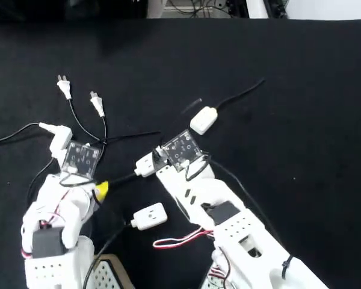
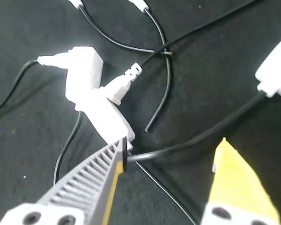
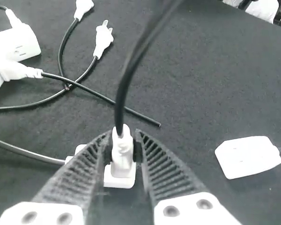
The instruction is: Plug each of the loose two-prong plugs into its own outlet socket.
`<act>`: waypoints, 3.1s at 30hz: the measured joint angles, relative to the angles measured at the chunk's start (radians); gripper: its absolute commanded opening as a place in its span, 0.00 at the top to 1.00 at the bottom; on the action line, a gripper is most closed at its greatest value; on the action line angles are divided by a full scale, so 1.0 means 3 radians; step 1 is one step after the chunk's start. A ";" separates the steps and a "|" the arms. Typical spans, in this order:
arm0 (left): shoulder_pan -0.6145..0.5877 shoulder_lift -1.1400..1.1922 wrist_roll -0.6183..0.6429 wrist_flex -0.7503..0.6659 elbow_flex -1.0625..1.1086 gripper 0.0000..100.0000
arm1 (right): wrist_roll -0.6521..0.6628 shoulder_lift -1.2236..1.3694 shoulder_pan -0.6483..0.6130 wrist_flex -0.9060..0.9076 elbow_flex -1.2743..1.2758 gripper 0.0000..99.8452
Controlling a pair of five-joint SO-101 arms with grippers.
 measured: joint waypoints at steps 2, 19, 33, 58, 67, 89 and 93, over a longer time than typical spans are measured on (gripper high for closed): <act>-0.0005 -0.0056 0.0000 0.0087 0.0026 0.70 | 0.0015 0.0000 0.0000 0.0000 0.0005 0.99; -0.0511 -0.0102 -0.0271 -0.0138 0.0609 0.70 | -0.0128 0.1652 0.0015 -0.0082 -0.0936 0.99; -0.0517 -0.0102 -0.0271 -0.0159 0.0619 0.70 | -0.0123 0.1647 0.0020 0.0031 -0.0808 0.99; -0.0517 -0.0102 -0.0271 -0.0159 0.0619 0.70 | -0.0378 0.2470 -0.0066 0.1483 -0.2117 0.99; -0.0455 -0.0102 -0.0271 -0.0159 0.0634 0.70 | -0.0363 0.2327 -0.0133 0.2256 -0.2291 0.67; 0.0634 -0.0077 -0.0031 -0.0261 0.0368 0.69 | 0.1095 0.1632 0.0322 0.5779 -0.4030 0.75; 0.0972 0.0256 0.0051 -0.0537 0.0240 0.69 | 0.1248 0.1703 0.0890 0.5785 -0.4051 0.93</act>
